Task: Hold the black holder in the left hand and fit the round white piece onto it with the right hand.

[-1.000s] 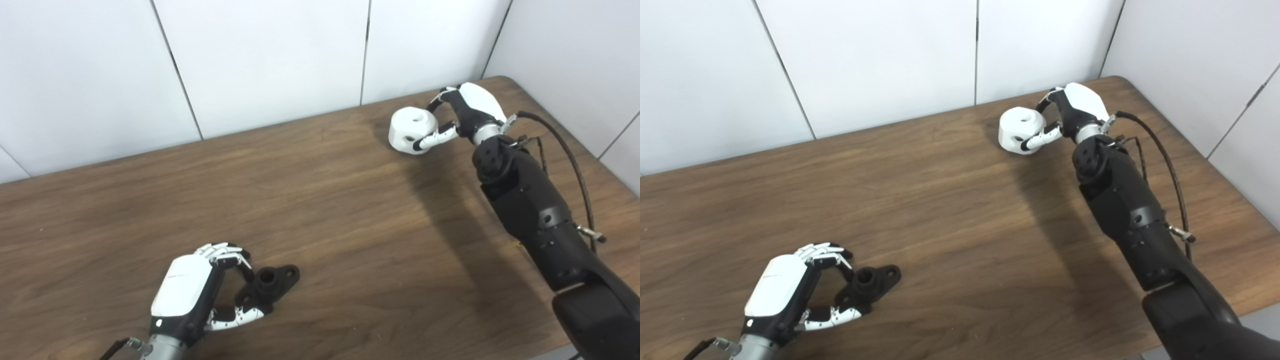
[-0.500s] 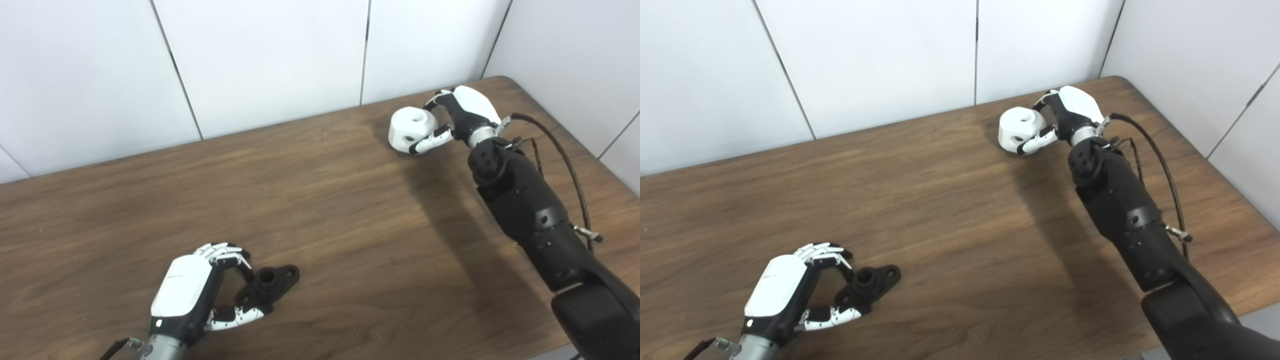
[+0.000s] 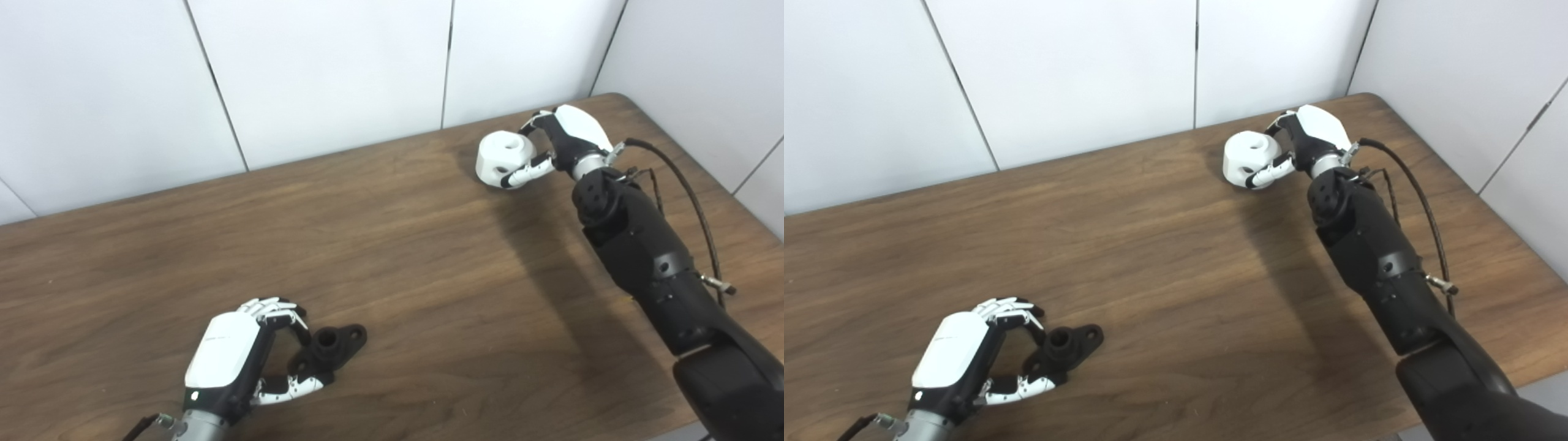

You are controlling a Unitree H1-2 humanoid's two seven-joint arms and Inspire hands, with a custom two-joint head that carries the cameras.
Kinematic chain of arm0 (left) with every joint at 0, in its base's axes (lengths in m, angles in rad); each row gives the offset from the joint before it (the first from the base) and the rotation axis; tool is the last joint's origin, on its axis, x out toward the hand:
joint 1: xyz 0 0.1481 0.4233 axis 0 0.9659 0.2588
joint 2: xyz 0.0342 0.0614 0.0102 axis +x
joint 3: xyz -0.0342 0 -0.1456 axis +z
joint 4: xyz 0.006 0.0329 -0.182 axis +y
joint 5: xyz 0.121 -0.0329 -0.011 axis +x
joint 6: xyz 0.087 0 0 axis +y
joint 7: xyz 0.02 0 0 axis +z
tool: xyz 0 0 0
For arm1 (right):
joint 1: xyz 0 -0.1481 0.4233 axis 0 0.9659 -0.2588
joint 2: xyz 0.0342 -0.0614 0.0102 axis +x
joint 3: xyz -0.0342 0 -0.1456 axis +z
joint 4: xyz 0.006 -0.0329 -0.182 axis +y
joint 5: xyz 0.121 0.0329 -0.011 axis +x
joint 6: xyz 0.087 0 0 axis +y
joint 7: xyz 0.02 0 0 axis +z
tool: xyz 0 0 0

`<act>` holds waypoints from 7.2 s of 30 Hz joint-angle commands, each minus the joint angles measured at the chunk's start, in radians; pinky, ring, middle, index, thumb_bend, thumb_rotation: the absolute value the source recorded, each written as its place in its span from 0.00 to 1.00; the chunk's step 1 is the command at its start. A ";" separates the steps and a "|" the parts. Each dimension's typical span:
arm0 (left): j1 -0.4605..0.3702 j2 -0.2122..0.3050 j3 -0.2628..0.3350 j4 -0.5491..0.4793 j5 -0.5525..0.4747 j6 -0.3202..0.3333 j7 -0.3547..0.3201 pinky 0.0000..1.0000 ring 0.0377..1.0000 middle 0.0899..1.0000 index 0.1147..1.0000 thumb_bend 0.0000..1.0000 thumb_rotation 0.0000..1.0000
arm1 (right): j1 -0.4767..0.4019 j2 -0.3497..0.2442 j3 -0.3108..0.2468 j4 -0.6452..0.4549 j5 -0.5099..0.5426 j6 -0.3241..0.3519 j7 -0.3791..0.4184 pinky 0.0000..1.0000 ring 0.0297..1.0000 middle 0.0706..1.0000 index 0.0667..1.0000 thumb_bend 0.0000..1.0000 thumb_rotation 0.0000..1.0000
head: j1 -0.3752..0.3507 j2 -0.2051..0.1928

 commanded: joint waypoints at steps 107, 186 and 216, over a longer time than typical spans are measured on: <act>-0.044 -0.070 -0.125 0.054 0.090 0.107 -0.013 0.95 0.86 0.75 0.42 0.52 0.05 | 0.243 0.294 0.132 -0.882 -0.123 0.014 0.572 1.00 0.90 0.79 0.45 0.52 0.13 | 0.350 0.081; -0.042 -0.075 -0.135 0.042 0.090 0.117 -0.020 0.95 0.86 0.74 0.42 0.52 0.05 | 0.291 0.299 0.220 -0.812 -0.126 -0.041 0.457 1.00 0.91 0.77 0.45 0.52 0.13 | 0.370 0.094; -0.046 -0.074 -0.136 0.046 0.090 0.120 -0.027 0.95 0.86 0.75 0.42 0.52 0.05 | 0.252 0.257 0.227 -0.828 -0.184 0.033 0.583 1.00 1.00 0.97 0.83 1.00 0.27 | 0.358 0.091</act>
